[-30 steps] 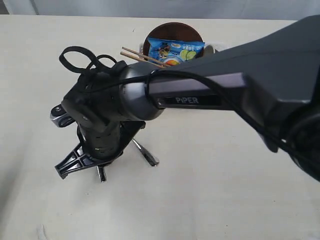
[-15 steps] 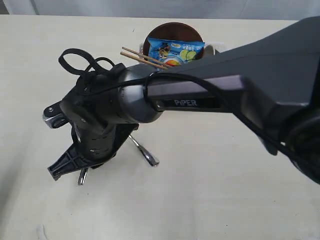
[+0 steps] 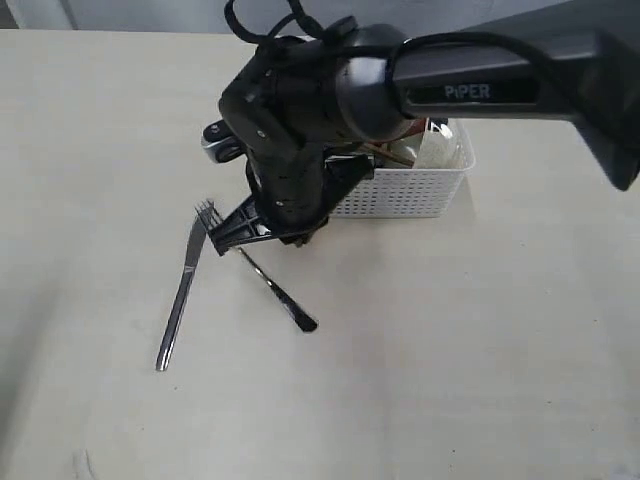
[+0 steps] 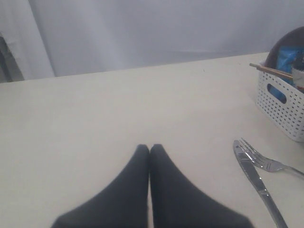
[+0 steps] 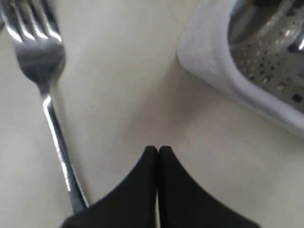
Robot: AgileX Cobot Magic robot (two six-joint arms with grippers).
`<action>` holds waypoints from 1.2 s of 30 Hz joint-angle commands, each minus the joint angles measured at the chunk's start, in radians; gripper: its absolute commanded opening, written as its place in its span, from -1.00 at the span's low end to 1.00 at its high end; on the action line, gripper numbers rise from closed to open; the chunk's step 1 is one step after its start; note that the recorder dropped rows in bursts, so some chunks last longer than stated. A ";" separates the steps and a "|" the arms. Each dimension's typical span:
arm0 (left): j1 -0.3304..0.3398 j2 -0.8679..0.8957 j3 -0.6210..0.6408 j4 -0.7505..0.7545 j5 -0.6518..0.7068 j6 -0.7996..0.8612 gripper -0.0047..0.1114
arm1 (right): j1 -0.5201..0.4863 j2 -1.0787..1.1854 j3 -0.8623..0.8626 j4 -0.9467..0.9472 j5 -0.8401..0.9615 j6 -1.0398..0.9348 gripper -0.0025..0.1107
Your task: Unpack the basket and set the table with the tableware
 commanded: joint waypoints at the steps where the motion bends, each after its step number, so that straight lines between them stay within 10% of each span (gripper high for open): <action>1: 0.001 -0.003 0.002 0.003 -0.008 -0.003 -0.92 | -0.003 0.021 0.000 0.003 0.012 -0.016 -0.96; 36: 0.001 -0.003 0.002 0.003 -0.008 -0.003 -0.92 | 0.060 0.042 0.004 0.280 0.035 -0.161 -0.96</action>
